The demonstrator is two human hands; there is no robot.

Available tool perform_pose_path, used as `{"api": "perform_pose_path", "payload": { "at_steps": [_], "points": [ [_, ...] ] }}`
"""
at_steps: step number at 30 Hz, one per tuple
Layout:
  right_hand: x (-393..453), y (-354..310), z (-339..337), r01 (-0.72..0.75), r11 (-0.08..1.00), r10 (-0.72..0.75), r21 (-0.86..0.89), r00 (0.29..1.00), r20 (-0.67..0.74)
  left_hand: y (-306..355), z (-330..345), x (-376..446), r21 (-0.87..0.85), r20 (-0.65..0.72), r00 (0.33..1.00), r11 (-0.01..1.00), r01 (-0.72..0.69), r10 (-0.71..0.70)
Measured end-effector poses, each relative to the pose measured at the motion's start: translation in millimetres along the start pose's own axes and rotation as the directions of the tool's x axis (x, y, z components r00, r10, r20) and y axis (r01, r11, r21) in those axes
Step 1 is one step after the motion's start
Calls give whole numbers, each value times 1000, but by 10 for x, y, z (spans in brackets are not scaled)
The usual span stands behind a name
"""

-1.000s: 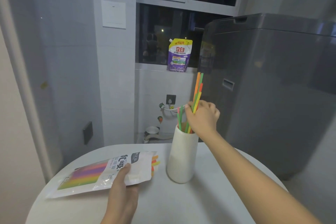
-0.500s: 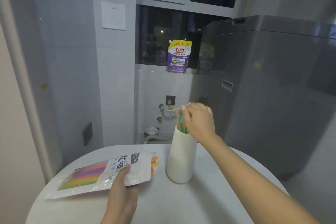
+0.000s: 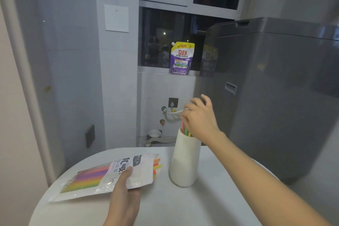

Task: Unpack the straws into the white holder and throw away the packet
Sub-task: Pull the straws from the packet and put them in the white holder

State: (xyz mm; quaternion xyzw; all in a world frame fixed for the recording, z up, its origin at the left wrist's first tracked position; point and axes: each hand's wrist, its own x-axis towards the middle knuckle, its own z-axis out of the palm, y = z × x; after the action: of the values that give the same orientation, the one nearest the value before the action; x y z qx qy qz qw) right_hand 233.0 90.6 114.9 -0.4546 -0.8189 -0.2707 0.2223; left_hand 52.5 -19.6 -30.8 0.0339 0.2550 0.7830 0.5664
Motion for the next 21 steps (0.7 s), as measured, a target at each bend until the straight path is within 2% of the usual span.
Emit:
{"api": "perform_pose_path", "payload": {
  "at_steps": [4,8,12,14,17,21],
  "points": [
    [50,118,-50,-78,997,78,-8,994,75,-3,4,4,0,3,1000,1000,-4,4],
    [24,117,-54,-125,990,113,61,979,172,-15,17,-5,18,13,1000,1000,-10,10],
    [-21,108,-49,-176,977,154,117,972,175,-4,30,-3,19,15,1000,1000,-16,16],
    [-44,109,-45,-162,978,141,132,978,153,-1,27,0,20,18,1000,1000,-13,13],
    [-90,112,-55,-104,983,98,154,994,46,-9,16,4,37,29,1000,999,-4,3],
    [-166,81,-70,-71,984,65,165,997,40,-22,11,11,50,21,1000,999,0,-1]
  ]
}}
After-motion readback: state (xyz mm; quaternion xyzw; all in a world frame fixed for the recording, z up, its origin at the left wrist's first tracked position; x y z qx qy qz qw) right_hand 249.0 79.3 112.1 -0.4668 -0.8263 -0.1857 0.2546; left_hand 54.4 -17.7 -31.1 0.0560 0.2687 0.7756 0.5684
